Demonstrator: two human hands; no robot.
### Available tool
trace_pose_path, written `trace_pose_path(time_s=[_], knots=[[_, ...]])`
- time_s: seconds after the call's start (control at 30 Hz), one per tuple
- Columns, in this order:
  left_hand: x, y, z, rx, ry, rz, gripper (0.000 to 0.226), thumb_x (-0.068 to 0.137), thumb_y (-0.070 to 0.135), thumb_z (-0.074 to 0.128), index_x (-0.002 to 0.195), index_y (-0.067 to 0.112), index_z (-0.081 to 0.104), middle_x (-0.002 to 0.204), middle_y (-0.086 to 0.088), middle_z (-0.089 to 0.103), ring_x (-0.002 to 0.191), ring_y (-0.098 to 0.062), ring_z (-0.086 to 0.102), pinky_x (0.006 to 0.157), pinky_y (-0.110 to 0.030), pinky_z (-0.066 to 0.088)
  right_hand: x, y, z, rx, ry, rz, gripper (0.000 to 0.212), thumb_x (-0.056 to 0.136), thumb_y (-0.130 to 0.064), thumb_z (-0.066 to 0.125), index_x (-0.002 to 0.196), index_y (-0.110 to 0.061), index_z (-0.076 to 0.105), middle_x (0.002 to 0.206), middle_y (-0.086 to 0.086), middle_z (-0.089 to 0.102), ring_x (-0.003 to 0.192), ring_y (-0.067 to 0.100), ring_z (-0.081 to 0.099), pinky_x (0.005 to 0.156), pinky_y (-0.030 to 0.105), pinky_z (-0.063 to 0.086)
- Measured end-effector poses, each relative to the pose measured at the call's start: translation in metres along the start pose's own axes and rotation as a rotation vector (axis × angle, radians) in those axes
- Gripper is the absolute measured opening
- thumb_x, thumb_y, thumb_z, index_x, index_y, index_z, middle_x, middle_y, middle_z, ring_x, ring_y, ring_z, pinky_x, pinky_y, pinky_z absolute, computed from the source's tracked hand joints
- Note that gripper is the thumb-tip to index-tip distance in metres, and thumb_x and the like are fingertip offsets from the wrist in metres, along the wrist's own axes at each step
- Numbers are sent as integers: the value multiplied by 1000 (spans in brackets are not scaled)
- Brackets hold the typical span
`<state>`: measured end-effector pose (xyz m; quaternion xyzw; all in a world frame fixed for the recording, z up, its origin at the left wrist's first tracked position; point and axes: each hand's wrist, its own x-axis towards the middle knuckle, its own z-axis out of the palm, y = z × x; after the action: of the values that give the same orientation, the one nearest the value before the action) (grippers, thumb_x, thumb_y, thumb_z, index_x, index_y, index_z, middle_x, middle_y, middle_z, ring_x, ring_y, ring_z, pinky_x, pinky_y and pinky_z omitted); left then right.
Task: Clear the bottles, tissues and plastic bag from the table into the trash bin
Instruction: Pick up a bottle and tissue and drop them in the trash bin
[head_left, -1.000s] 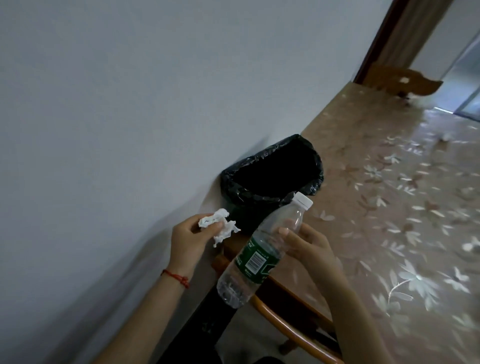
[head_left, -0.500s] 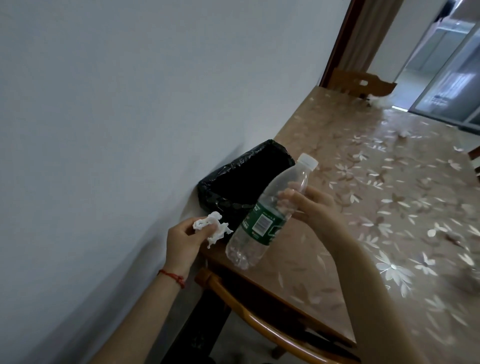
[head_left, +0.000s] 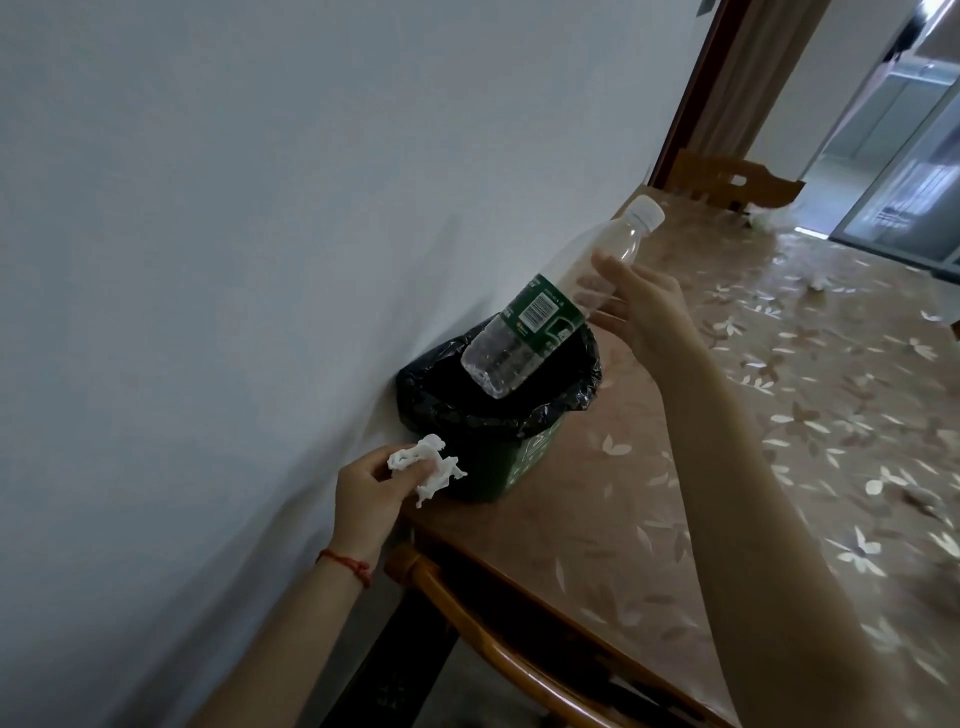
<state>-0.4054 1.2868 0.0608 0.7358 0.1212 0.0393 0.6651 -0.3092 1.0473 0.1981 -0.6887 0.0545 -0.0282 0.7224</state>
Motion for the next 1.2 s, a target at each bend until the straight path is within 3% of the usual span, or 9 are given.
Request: trace_pose_path(time_s=[0.17,0.23,0.37,0.47,0.67,0.87,0.97,1.07,1.2], knots=[[-2,-1,0,-13,10,17,18,73,7,74,66,23,69,62,-5,66,64,-19,60,64,-37,51,22,17,9,-115,87,36,44,78,-35,70,107,-4,61,109,13,66,94,24,66,88,38,54],[-4,-1,0,-11,16,20,17,73,7,74,66,23,69,61,-5,66,64,-18,59,63,-36,51,24,25,13,-162,100,49,47,77,-36,71,108,-3,61,103,10,68,90,22,67,86,38,54],[-6,0,-1,-14,27,13,17,73,6,73,67,21,69,62,-4,67,65,-17,59,63,-34,50,20,38,19,-277,123,40,23,78,-36,69,85,-16,60,84,-1,66,74,15,65,71,29,55],[-6,0,0,9,33,26,17,74,7,73,68,22,69,63,-6,67,64,-18,60,62,-33,50,17,45,18,-368,129,-10,31,80,-34,68,98,-11,60,83,-1,64,66,10,61,57,20,48],[-6,3,4,33,32,55,15,74,8,73,70,22,68,55,15,65,59,-4,61,56,-17,50,5,58,12,-499,147,-41,64,78,-44,67,130,-12,47,120,5,62,107,16,58,93,33,47],[-5,9,9,-9,47,57,12,73,10,74,67,19,68,54,10,63,58,-4,59,58,-20,49,-47,82,10,-750,42,-198,61,84,-41,61,135,-13,43,136,5,51,125,18,46,104,35,40],[-3,15,11,-41,33,54,8,73,12,74,71,18,70,59,8,66,63,-6,61,65,-28,53,-74,106,6,-977,-12,-267,58,87,-41,56,136,-13,41,140,5,46,130,18,40,105,32,33],[3,22,14,-78,16,62,8,73,14,75,74,21,71,72,-4,69,76,-22,66,73,-38,55,-96,125,2,-1157,-52,-385,56,88,-44,50,130,-8,48,133,10,53,124,25,47,100,39,42],[13,36,26,-39,-2,127,12,73,13,75,70,23,69,68,1,68,68,-10,63,67,-28,54,-113,140,-3,-1271,-114,-416,57,85,-46,38,122,-6,54,125,13,59,116,28,56,90,42,51]])
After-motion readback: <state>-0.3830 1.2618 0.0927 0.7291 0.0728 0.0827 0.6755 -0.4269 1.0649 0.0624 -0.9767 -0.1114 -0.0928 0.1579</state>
